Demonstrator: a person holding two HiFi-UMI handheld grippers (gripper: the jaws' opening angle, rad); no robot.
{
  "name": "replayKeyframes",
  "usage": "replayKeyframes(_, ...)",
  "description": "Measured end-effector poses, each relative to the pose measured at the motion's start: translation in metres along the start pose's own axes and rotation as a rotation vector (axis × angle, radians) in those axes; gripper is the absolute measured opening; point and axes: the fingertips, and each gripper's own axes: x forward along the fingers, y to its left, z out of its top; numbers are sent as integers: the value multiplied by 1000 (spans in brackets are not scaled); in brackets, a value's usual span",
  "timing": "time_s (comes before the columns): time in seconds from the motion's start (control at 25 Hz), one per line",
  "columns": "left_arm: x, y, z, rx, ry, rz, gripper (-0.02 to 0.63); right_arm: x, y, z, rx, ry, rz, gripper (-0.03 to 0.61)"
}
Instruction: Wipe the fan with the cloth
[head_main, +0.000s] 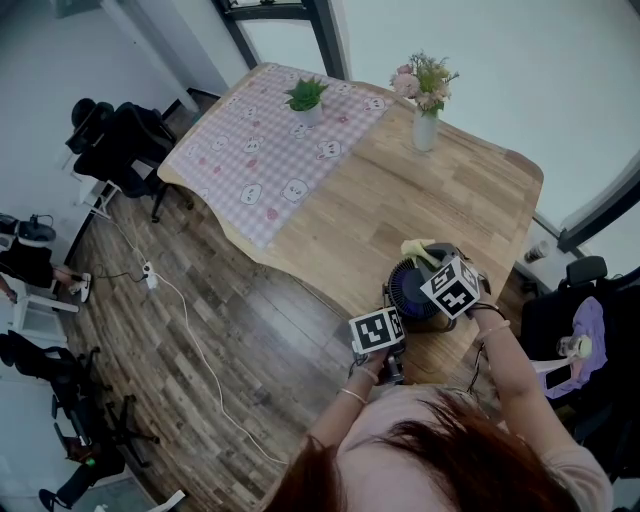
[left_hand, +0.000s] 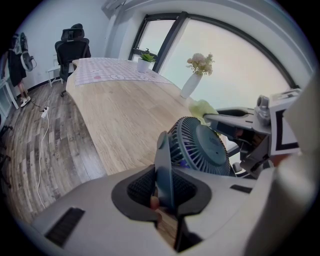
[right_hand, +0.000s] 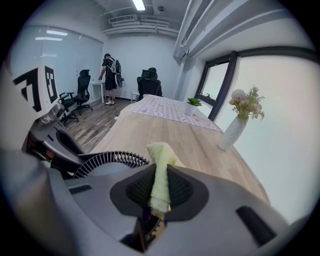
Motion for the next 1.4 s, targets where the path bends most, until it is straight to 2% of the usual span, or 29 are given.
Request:
replayKeyframes(0.2,-1,0,0,20,-4,3,58,-8,-4,-8,-13,-7,-27,52)
replayKeyframes(0.36,0,1,-1,26,0,5,58,-15,-7,-10,29,-38,-34,52)
replayKeyframes(0.68,2,1,-2,34,0,7,58,-36,-11,9,75,-149,-34,52)
replayKeyframes(0.96,3,2,-2,35,9,12,58,-47,3,21,74,-185,5,52)
replayKeyframes(1.12,4,3,-3,37,12,15,58,-45,16,19,82,-184,47,52)
replayKeyframes(1.4,5,2,-3,28,15,16,58,-27,35,-1,70,-116,94,52)
